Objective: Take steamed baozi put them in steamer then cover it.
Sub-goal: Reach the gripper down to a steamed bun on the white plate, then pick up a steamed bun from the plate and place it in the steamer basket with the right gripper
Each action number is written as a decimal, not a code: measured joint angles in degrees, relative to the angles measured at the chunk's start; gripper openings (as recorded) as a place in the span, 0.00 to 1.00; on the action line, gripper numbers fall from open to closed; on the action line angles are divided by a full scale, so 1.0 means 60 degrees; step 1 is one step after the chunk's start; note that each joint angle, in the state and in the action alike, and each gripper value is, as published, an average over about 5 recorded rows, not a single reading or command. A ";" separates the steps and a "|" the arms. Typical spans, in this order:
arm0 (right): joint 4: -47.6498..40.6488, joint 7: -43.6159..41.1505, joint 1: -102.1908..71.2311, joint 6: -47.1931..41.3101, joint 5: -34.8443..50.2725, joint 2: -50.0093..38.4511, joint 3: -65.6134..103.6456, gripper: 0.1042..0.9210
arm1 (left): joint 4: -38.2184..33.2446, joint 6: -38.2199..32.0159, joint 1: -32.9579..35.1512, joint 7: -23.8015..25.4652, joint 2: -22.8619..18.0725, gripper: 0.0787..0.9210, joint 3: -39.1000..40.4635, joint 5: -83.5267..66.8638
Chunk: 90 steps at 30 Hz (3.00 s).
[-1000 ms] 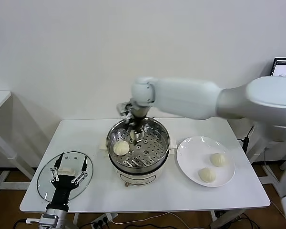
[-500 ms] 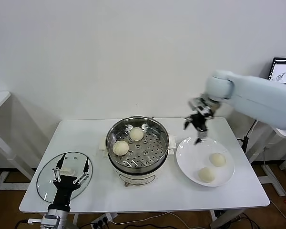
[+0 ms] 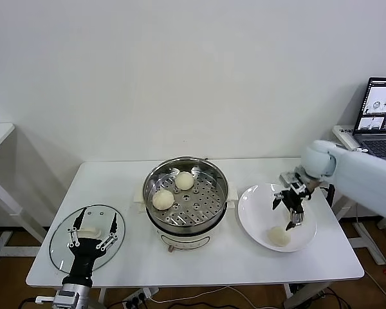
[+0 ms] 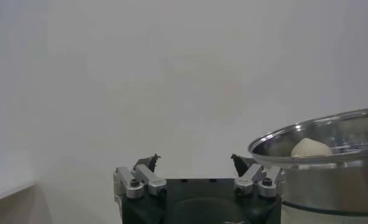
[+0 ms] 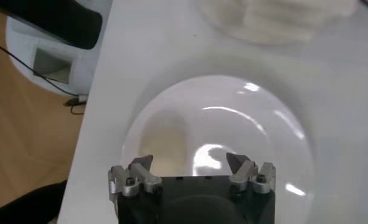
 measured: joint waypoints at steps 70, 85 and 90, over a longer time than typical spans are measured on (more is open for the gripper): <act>0.1413 -0.0049 0.1969 0.7697 -0.3459 0.5208 0.0196 0.69 | -0.0064 -0.0324 0.0066 -0.0037 0.0075 0.88 -0.0106 0.0137; 0.1370 -0.0210 0.1466 0.8143 -0.3971 0.5691 0.0113 0.74 | -0.0015 -0.0400 0.0074 -0.0037 0.0067 0.88 -0.0150 0.0131; 0.1401 -0.0258 0.1433 0.8129 -0.4035 0.5691 0.0128 0.85 | -0.0002 -0.0419 0.0061 -0.0037 0.0061 0.88 -0.0140 0.0129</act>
